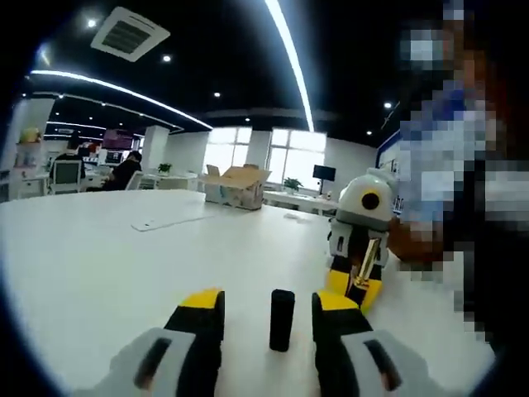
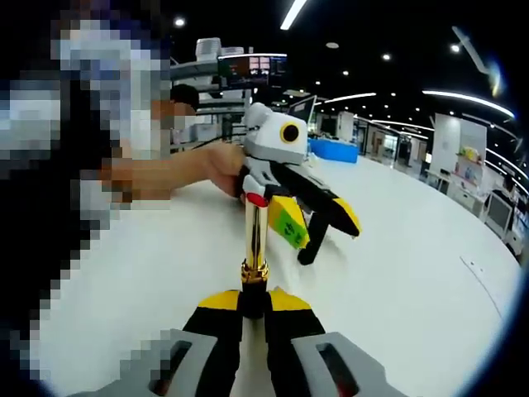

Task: Unscrew the lipstick cap, remove the lipstick, and put the cap back on the lipstick

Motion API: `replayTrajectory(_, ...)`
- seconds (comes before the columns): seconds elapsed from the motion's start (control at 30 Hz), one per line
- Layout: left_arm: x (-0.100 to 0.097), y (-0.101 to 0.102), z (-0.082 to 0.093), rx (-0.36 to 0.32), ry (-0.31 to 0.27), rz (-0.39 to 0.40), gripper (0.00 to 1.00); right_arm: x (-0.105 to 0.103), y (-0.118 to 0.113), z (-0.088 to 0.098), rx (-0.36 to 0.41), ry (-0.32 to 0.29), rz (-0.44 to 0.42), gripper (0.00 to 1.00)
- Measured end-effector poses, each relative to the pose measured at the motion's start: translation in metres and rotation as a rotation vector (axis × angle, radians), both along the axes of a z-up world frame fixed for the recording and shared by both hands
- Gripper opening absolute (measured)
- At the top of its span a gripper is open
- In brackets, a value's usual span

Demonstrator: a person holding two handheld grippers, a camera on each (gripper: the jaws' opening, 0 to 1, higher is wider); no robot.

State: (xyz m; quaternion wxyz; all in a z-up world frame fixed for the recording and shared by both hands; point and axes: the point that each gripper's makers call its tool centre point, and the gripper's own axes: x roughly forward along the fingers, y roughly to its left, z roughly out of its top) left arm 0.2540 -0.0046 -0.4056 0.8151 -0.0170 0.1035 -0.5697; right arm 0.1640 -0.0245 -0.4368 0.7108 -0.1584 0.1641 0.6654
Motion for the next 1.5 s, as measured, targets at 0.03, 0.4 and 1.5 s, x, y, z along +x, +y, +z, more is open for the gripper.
replayTrajectory(0.03, 0.001, 0.002, -0.001, 0.014, 0.001, 0.008, 0.49, 0.000, 0.000, 0.000, 0.001, 0.000, 0.000, 0.09)
replayTrajectory(0.4, -0.022, 0.011, 0.082, -0.223, -0.099, -0.026, 0.57, -0.001, 0.000, -0.001, 0.010, 0.008, 0.003, 0.09)
replayTrajectory(1.5, -0.079, -0.061, 0.037, -0.047, 0.045, -0.208, 0.24, -0.001, 0.000, -0.001, 0.009, 0.010, 0.014, 0.09)
